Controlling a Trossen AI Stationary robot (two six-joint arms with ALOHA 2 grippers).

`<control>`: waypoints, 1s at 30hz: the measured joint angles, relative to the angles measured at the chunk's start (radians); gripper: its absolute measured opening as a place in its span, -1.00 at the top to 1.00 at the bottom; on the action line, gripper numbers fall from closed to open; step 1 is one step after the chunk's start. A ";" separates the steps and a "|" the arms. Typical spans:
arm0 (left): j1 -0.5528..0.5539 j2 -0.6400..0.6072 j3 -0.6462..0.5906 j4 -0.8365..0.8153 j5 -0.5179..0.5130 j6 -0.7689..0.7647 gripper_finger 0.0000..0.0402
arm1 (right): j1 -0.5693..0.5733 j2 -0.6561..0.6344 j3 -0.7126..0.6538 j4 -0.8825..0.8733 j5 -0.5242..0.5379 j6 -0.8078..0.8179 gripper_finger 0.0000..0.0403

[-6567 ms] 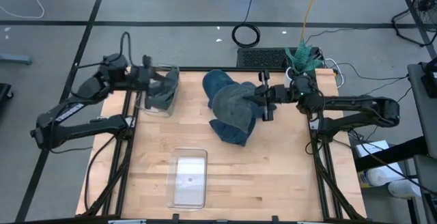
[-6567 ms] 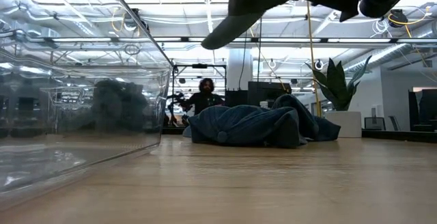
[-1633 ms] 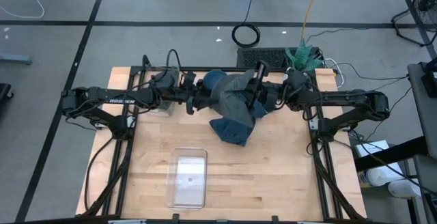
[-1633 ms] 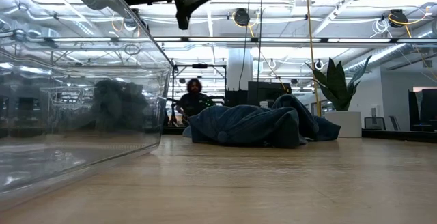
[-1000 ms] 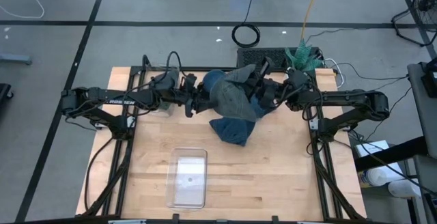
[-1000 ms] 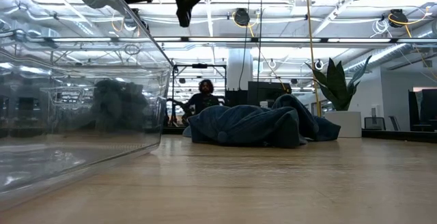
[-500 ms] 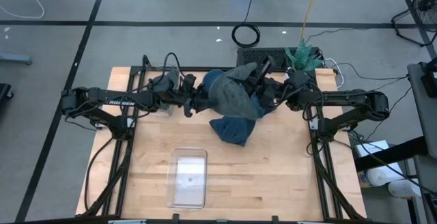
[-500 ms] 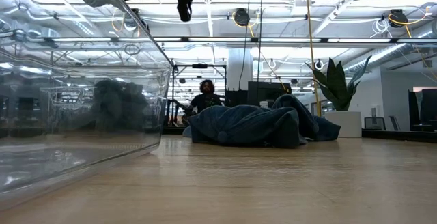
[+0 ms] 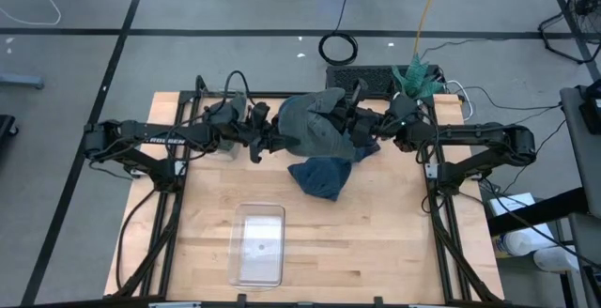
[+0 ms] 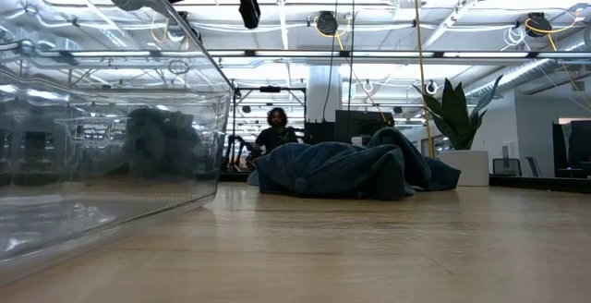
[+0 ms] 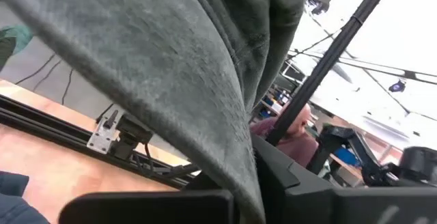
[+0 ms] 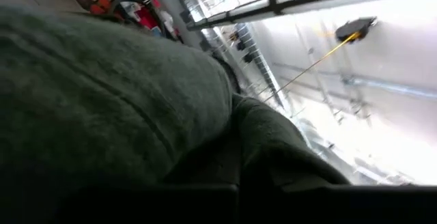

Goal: Pick & Place hat
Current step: Put the green cap into the top transparent bin

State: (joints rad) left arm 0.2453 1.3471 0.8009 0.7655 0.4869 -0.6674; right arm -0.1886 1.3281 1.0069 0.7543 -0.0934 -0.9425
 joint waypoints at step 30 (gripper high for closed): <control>0.184 -0.350 0.000 -0.531 -0.019 0.195 0.95 | 0.001 0.002 -0.001 -0.362 0.140 0.448 -0.50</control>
State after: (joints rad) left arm 0.4294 0.9970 0.8013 0.2347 0.4677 -0.4727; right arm -0.1881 1.3304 1.0058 0.3926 0.0461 -0.4945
